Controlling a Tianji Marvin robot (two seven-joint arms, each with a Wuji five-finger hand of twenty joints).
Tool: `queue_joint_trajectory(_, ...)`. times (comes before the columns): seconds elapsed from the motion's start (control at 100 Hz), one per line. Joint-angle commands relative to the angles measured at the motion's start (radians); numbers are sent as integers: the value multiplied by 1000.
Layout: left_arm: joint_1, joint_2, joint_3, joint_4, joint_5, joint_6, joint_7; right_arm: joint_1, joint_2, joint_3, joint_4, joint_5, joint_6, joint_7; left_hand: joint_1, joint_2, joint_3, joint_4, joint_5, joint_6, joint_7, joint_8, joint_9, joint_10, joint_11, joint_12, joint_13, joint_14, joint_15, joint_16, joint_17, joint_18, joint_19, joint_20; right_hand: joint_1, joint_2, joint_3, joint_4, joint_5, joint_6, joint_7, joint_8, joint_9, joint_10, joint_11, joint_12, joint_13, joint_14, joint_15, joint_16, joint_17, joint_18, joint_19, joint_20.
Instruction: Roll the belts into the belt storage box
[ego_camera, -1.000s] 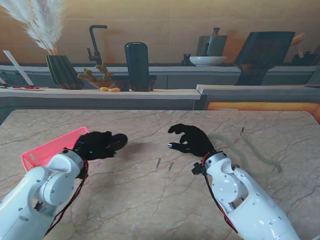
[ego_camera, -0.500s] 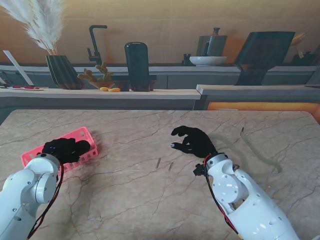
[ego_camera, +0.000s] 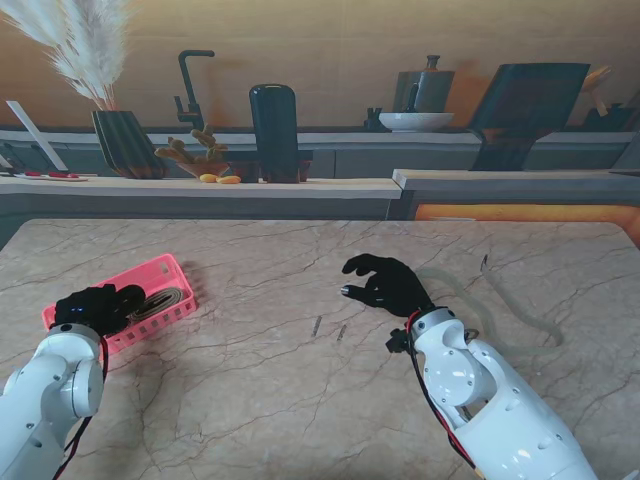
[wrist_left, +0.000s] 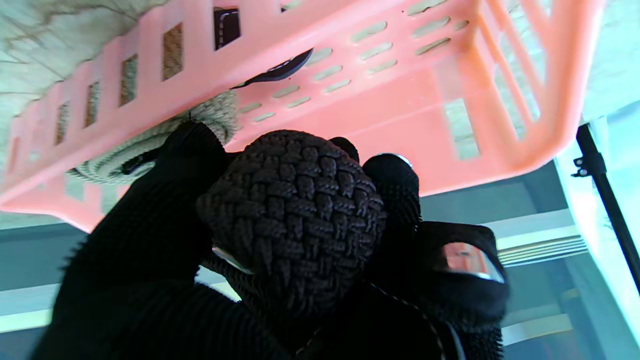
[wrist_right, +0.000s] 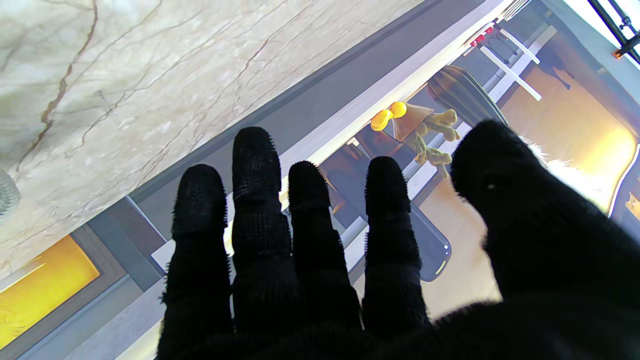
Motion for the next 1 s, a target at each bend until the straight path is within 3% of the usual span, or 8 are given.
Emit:
queue_joint_trajectory(0.0,-2,-5,-7,16,19,-2,-13,-3,-5,-3,-6,4,6,6,188,148,81,-4,18,-219,79,17,-12,-9,23,-7,10,-12,98,17,-52,2,154,37,9,33,-21,35,14,-18,-2,8,19,9,10,5,-13,7,20,-4,-17,-7,-10,19)
queue_joint_trajectory(0.18,3,-5,-26,40,20,-33,38,0,-6,-6,-3,5,6,8,194,190,-4,2,12,-260,60,23,-69,-22,-8,-10,-175,67,-93,-29,-283,105,-98,113,11,39,-29,37,14,-19,-3,8,22,9,11,6,-12,7,22,-3,-17,-6,-10,21)
queue_joint_trajectory(0.35,7,-3,-32,52,35,-51,53,5,-7,-12,2,12,8,11,193,186,-35,5,37,-325,35,44,-161,-61,-158,59,-468,68,-345,-44,-565,64,-344,209,13,47,-35,39,15,-19,-4,9,21,9,11,6,-13,7,23,-2,-17,-7,-10,22)
queue_joint_trajectory(0.48,4,-5,-23,72,26,-38,86,4,-6,-13,2,13,12,12,188,173,-32,2,58,-316,34,36,-272,-65,-213,34,-640,32,-462,-85,-751,47,-469,206,13,52,-40,39,15,-19,-4,10,21,8,11,6,-13,6,24,-2,-18,-7,-10,23)
queue_joint_trajectory(0.58,3,-10,-19,86,13,-22,125,4,-6,-12,2,14,11,13,177,159,-13,-4,76,-286,45,20,-405,-69,-229,-170,-798,-19,-568,-162,-899,8,-612,162,14,58,-44,40,15,-18,-5,10,22,10,11,7,-13,8,25,-1,-18,-7,-10,23)
queue_joint_trajectory(0.66,4,-12,-18,96,10,-16,155,5,-7,-12,4,14,9,11,170,150,-8,-6,96,-266,54,-4,-502,-76,-280,-232,-913,-57,-702,-269,-1030,-23,-832,49,14,62,-47,41,15,-18,-5,10,22,8,11,7,-13,7,25,-1,-18,-7,-10,24)
queue_joint_trajectory(0.79,5,-14,-17,107,14,-5,183,6,-7,-13,8,14,6,8,154,130,7,-11,126,-264,57,-40,-564,-76,-326,-295,-997,-87,-833,-414,-1025,-73,-1214,-171,14,67,-51,42,15,-20,-5,11,22,10,11,7,-13,7,26,-1,-17,-8,-9,25)
queue_joint_trajectory(0.99,-5,-10,-4,124,30,12,179,7,-8,-14,10,18,10,11,138,138,-11,-10,118,-319,45,-46,-593,-96,-355,-329,-1012,-103,-860,-467,-1013,-135,-1374,-231,17,76,-59,43,17,-20,-4,11,21,10,11,7,-14,8,28,0,-18,-8,-8,26)
